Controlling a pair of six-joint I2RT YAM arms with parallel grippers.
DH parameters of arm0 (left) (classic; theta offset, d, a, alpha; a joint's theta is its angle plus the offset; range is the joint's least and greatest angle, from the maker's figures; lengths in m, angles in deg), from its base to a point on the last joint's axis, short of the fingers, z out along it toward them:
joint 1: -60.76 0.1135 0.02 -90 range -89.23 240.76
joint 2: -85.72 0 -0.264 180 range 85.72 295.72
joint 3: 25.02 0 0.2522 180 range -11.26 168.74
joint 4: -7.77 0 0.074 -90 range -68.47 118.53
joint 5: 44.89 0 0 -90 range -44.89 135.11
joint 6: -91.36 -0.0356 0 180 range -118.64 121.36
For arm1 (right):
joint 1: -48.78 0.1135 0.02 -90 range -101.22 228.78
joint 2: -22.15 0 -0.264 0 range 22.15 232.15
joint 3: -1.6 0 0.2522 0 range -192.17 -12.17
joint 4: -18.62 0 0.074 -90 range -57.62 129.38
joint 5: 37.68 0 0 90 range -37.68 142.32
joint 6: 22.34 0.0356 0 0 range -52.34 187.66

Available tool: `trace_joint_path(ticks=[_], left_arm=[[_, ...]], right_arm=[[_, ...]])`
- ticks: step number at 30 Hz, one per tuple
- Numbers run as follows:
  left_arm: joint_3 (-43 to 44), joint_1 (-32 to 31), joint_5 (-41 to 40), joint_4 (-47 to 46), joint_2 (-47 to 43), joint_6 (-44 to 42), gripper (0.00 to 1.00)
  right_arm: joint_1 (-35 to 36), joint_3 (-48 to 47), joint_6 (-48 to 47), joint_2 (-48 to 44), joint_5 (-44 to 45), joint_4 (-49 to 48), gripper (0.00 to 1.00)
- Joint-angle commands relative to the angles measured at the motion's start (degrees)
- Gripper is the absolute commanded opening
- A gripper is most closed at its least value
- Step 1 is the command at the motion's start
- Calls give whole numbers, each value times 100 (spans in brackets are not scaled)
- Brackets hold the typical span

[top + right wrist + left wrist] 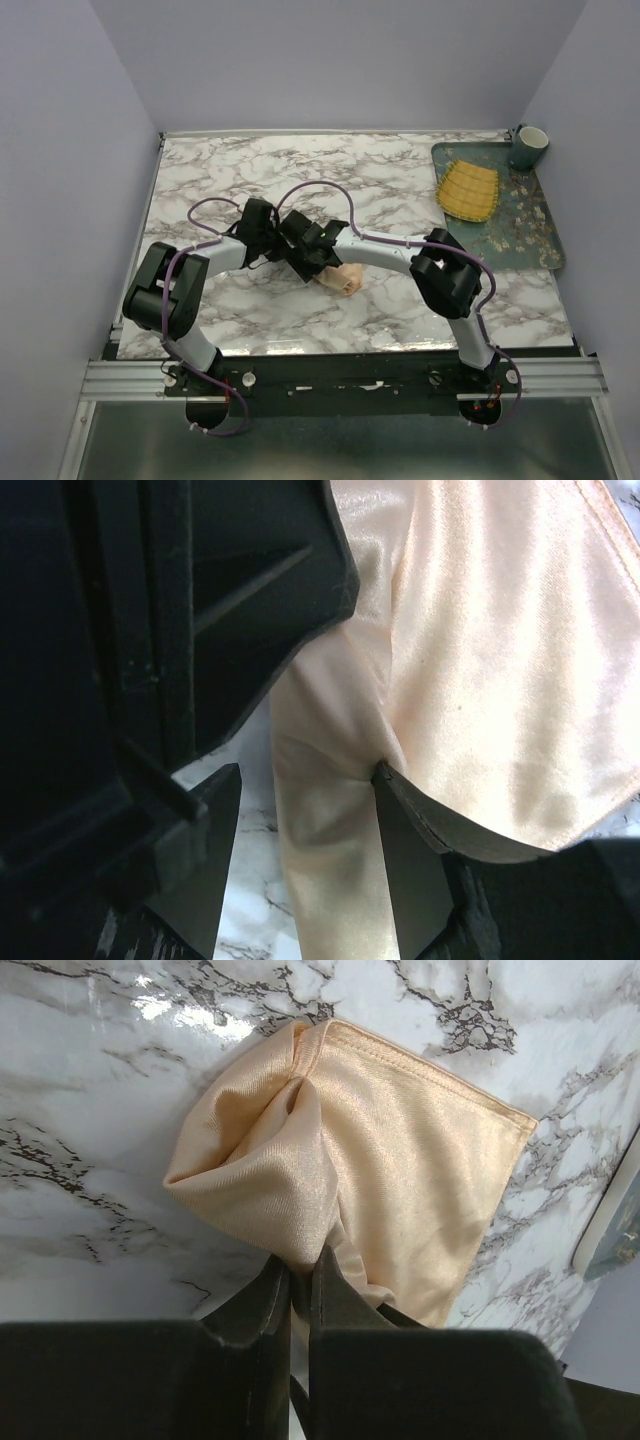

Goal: Fold the napkin, place the utensils inside, and roll it up
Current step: Roll the napkin with the utensil

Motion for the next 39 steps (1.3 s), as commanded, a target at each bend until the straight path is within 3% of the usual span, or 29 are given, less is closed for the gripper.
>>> trace_joint_path(ticks=[1, 6, 7, 10, 13, 16, 17, 20, 23, 27, 30, 37, 39], left_arm=[[-11, 48, -22, 470, 248, -38, 0], [-29, 91, 14, 488, 222, -37, 0], [-37, 100, 14, 496, 222, -29, 0], [-108, 162, 66, 479, 196, -55, 1], [-90, 223, 75, 522, 161, -230, 6], [-29, 258, -12, 637, 73, -450, 21], [-20, 258, -82, 663, -40, -625, 32], [77, 258, -205, 874, -330, -837, 51], [121, 258, -399, 1155, -664, -1030, 61], [24, 259, -408, 1287, -911, -1049, 63], [-143, 250, -136, 964, -912, -873, 64], [24, 109, 330, 444, -359, -688, 65], [77, 100, 392, 339, -218, -609, 70]], right_arm=[[38, 278, -41, 273, 329, -157, 63], [38, 507, 21, 344, 603, -385, 53], [38, 542, 38, 344, 620, -403, 44], [-15, 569, 29, 308, 568, -456, 31], [-172, 621, 12, 238, 138, -473, 18], [-418, 622, 55, 168, -757, -491, 14], [-506, 613, 73, 168, -1438, -500, 13], [-823, 683, 240, 98, -2155, -623, 11], [-1201, 788, 415, 158, -3297, -860, 12], [-1649, 701, 548, 509, -4860, -1027, 13], [-1887, 587, 609, 730, -5556, -1045, 13], [-2203, 648, 540, 994, -6147, -1045, 18], [-2221, 657, 513, 1038, -6279, -1071, 19]])
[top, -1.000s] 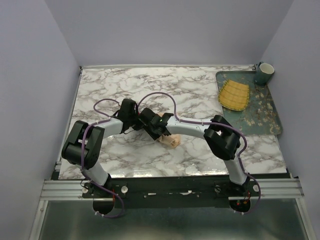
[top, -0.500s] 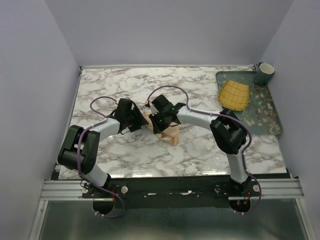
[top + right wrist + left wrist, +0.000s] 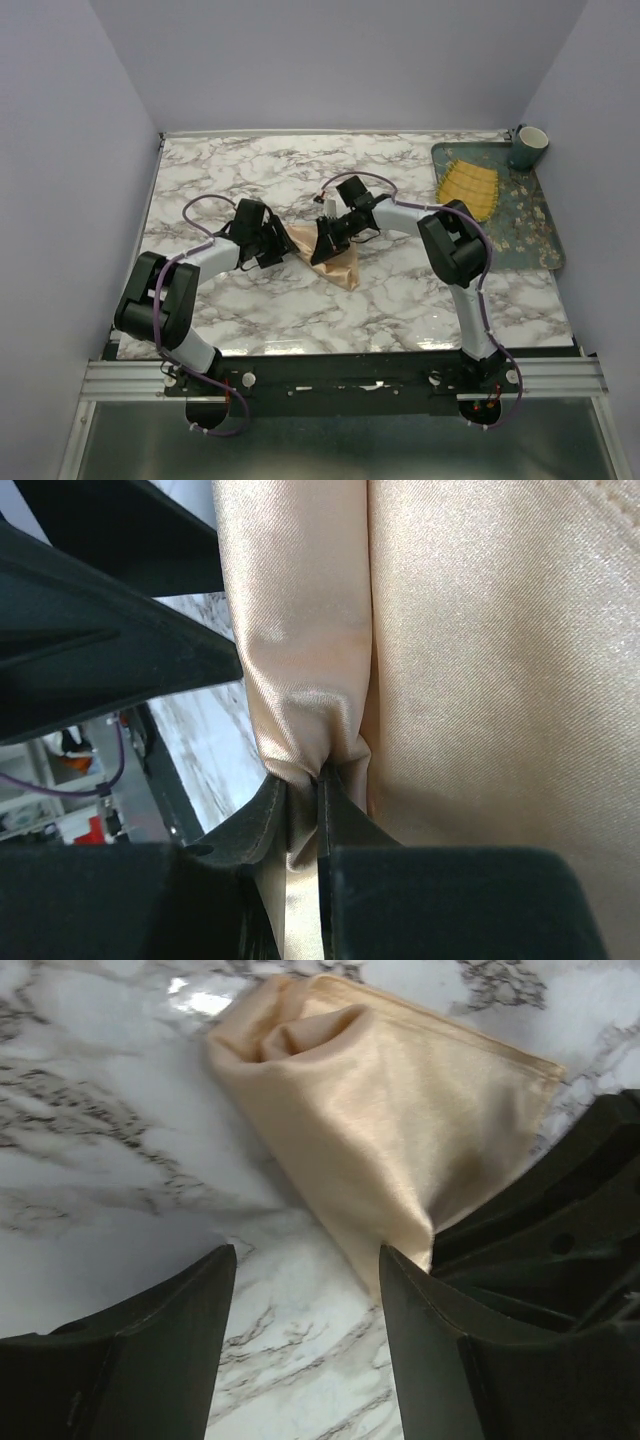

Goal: Fold the napkin, place the utensils inside, and roll it up
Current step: Roll the napkin with the utensil

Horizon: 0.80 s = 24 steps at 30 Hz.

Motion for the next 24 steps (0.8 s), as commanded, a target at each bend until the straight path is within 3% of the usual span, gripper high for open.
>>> trace_joint_path(ticks=[1, 10, 17, 22, 24], left_arm=[[92, -66, 352, -438, 259, 189, 70], [162, -189, 186, -517, 408, 338, 68], [136, -180, -244, -570, 751, 383, 54], [198, -180, -351, -570, 804, 225, 42], [145, -189, -281, -579, 778, 259, 39]], right_arm=[[-38, 169, -143, 410, -430, 306, 21], [-64, 169, -55, 516, -606, 157, 23], [-117, 213, -178, 367, -553, 156, 25], [-99, 161, -424, 130, -150, 499, 35], [-82, 152, -477, -133, 235, 709, 44]])
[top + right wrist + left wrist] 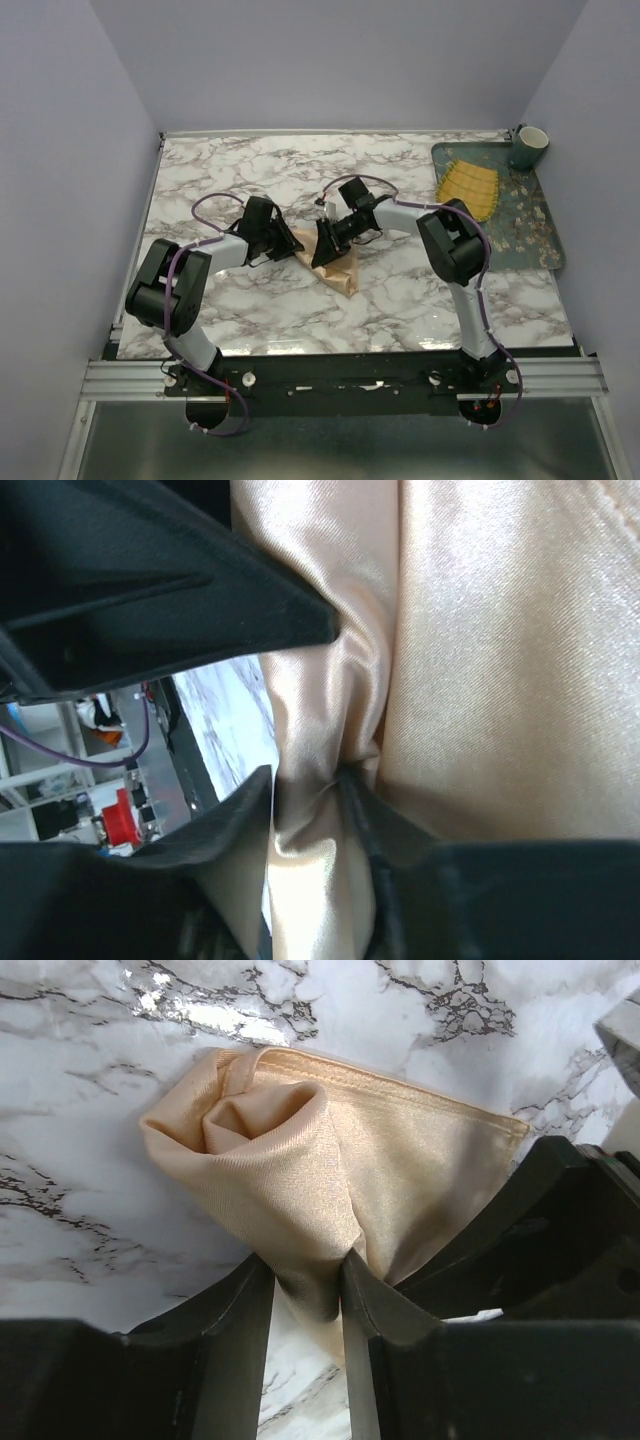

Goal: Fold the napkin, place the utensils inside, and roll it up
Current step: Roll the napkin with the utensil

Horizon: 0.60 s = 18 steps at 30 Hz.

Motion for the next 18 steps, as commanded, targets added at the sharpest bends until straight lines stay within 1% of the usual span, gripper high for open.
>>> trace_joint_path(ticks=[1, 2, 3, 5, 6, 7, 8, 9, 11, 12, 14, 18], left_arm=[[-67, -21, -361, 110, 157, -114, 38], [-111, -29, -352, 110, 113, -97, 38], [-129, -29, -317, 101, 96, -71, 37], [-172, -21, -265, 92, 25, -27, 35], [-182, -29, -247, 101, 8, -18, 35], [-190, -38, -238, 101, -19, 9, 35], [-190, -38, -238, 101, -62, 18, 35], [-182, -47, -238, 118, -72, 18, 35], [-164, -47, -212, 145, -81, 18, 35], [-173, -56, -203, 162, -89, 18, 35], [-173, -64, -203, 154, -89, 18, 35], [-182, -56, -150, 145, -45, 44, 35]], right_arm=[[60, 93, -466, -411, 1115, 777, 47], [113, 49, -475, -508, 1282, 883, 52], [148, 14, -484, -709, 1632, 1101, 54], [305, -91, -467, -912, 2011, 1296, 58], [368, -118, -449, -1079, 2544, 1480, 59], [438, -145, -405, -1167, 2828, 1551, 59], [630, -154, -379, -1238, 3118, 1613, 62], [728, -154, -344, -1299, 3686, 1674, 64], [1017, -145, -264, -1440, 4121, 1675, 66], [1132, -197, -256, -1441, 4662, 1710, 66], [1412, -285, -247, -1380, 5018, 1745, 70], [1730, -522, -185, -1247, 5598, 2008, 70]])
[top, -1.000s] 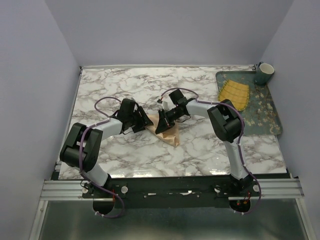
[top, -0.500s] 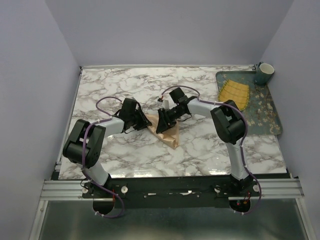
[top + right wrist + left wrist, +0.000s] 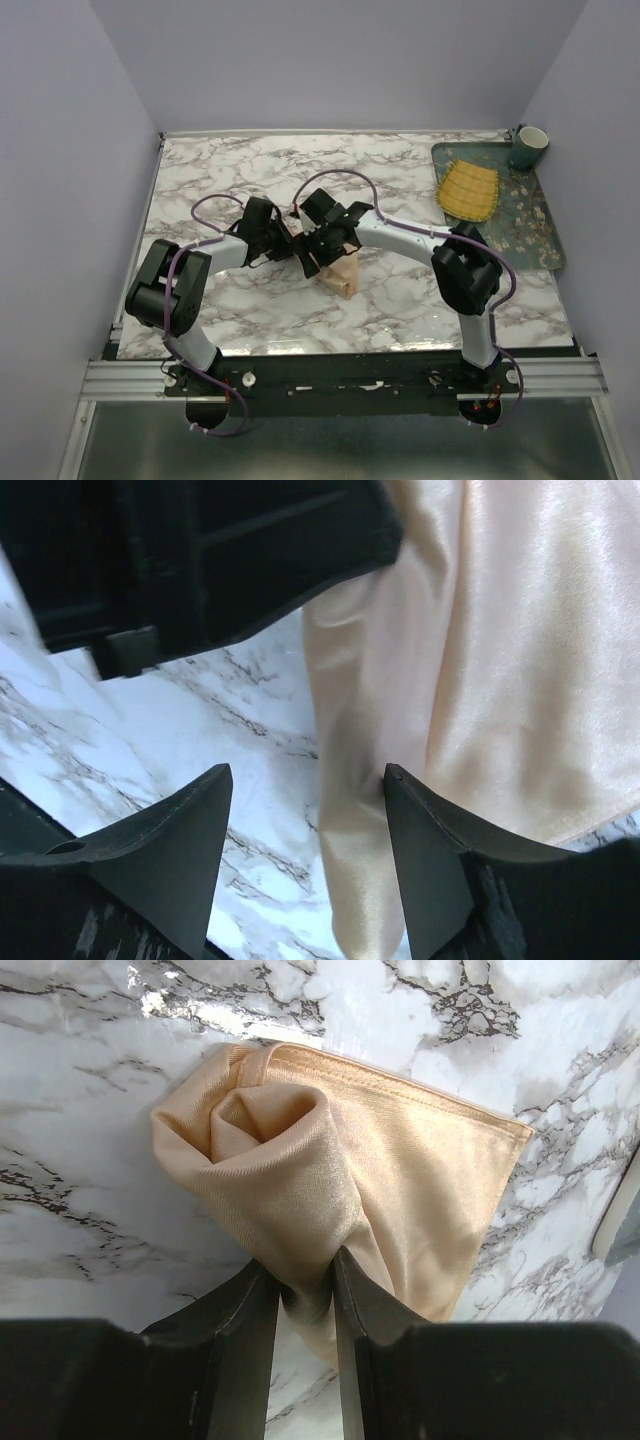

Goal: Fold the napkin, place the utensils inside, and roll it up
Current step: Roll the napkin with the utensil

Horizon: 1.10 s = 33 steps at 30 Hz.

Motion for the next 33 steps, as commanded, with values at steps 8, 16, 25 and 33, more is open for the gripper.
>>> trace_joint_path(ticks=[8, 16, 25, 33], left_arm=[[-77, -38, -111, 197, 7, -17, 35], [-68, -38, -49, 206, 34, 35, 34], [-32, -38, -32, 259, 16, 53, 34], [-15, -38, -5, 259, 7, 106, 34]], right_arm=[[448, 447, 174, -269, 1805, 413, 70], [501, 327, -55, -305, 1964, 228, 71], [501, -561, -55, 450, 1823, 237, 73], [510, -711, 42, 688, 1753, 141, 67]])
